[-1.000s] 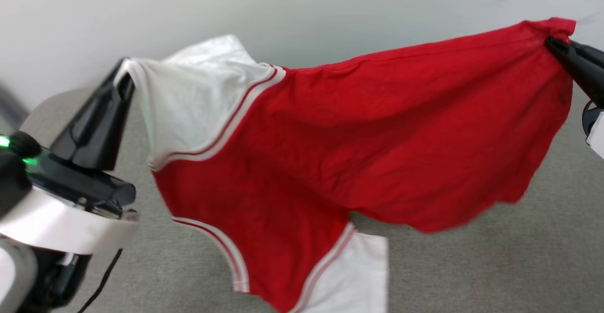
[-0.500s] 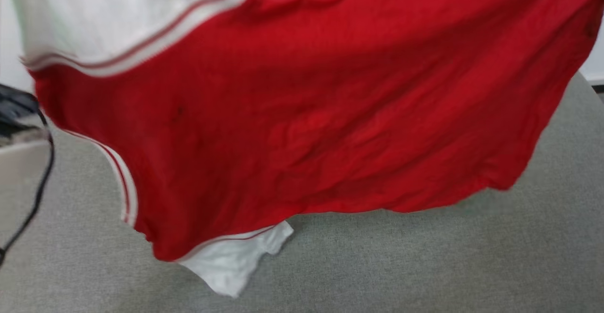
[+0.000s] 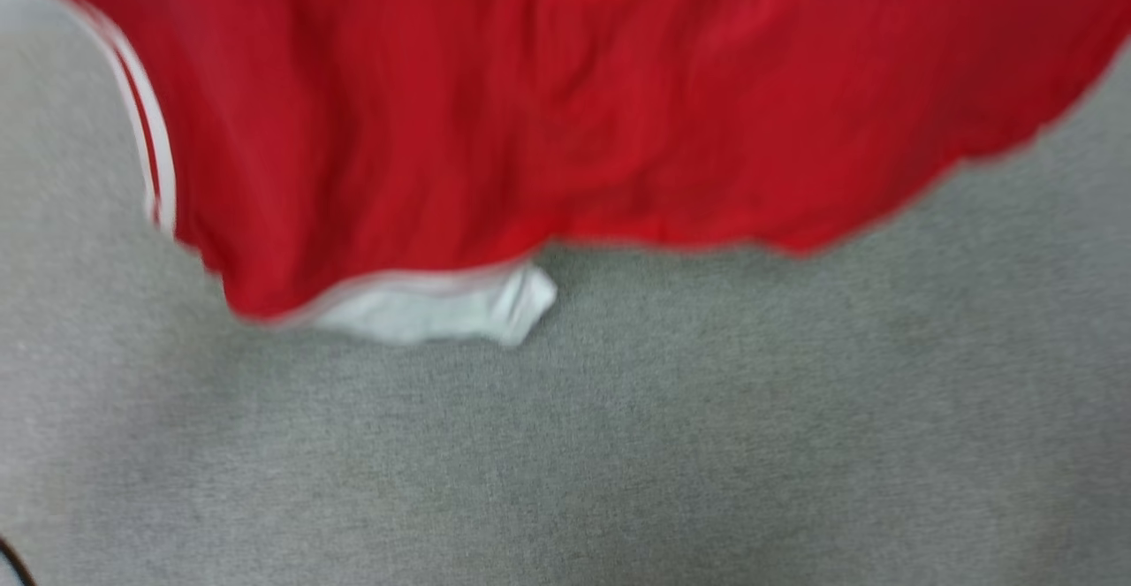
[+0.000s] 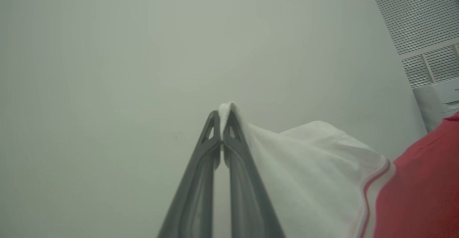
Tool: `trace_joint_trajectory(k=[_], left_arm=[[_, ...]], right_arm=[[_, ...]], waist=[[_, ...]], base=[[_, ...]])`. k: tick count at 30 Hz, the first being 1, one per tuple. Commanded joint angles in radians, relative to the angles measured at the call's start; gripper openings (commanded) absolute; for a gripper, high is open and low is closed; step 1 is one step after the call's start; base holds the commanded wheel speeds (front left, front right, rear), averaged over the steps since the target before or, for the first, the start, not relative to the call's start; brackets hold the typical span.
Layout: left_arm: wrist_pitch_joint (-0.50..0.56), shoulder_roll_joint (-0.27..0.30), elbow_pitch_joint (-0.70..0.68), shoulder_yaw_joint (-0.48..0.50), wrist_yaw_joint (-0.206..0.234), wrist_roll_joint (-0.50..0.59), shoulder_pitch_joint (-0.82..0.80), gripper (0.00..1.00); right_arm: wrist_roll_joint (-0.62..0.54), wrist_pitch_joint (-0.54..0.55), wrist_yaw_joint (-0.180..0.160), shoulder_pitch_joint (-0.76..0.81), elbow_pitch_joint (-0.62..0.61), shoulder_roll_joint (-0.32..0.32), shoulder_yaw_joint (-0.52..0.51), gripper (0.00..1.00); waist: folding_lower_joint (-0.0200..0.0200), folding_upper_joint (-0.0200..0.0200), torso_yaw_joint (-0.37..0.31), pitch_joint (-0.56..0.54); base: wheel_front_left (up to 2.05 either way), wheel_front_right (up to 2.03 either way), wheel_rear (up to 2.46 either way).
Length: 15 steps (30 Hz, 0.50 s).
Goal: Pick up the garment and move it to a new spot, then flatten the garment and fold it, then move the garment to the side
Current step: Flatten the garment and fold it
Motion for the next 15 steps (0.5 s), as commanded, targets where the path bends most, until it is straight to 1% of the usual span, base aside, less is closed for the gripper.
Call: trace_joint_trajectory(k=[1,4,9,12,15], left_arm=[[-0.003,-0.013,0.027,-0.009,-0.013,0.007,-0.046,0.00],[0.013,-0.034,0.117,-0.038,-0.052,0.020,-0.184,0.00],[0.017,-0.090,0.292,-0.090,-0.106,0.070,-0.431,0.00],[-0.008,-0.151,0.409,-0.107,-0.120,0.085,-0.561,0.00],[-0.054,-0.210,0.529,-0.110,-0.128,0.095,-0.668,0.00]], right_arm=[[-0.010,-0.023,0.000,-0.031,0.022,-0.001,0.009,0.00],[-0.038,-0.080,0.000,-0.130,0.080,-0.017,0.030,0.00],[-0.087,-0.144,0.000,-0.315,0.216,-0.027,0.071,0.00],[-0.151,-0.214,-0.001,-0.429,0.303,-0.045,0.114,0.00],[-0.200,-0.273,-0.001,-0.532,0.415,-0.020,0.127,0.00]], waist=[[-0.0001,0.0000,0.011,0.094],[-0.0001,0.0000,0.020,0.173],[-0.0001,0.0000,0.049,0.293],[-0.0001,0.0000,0.066,0.343],[-0.0001,0.0000,0.083,0.386]], base=[[0.00,0.00,0.00],[0.00,0.00,0.00],[0.00,0.00,0.00],[0.00,0.00,0.00],[0.00,0.00,0.00]])
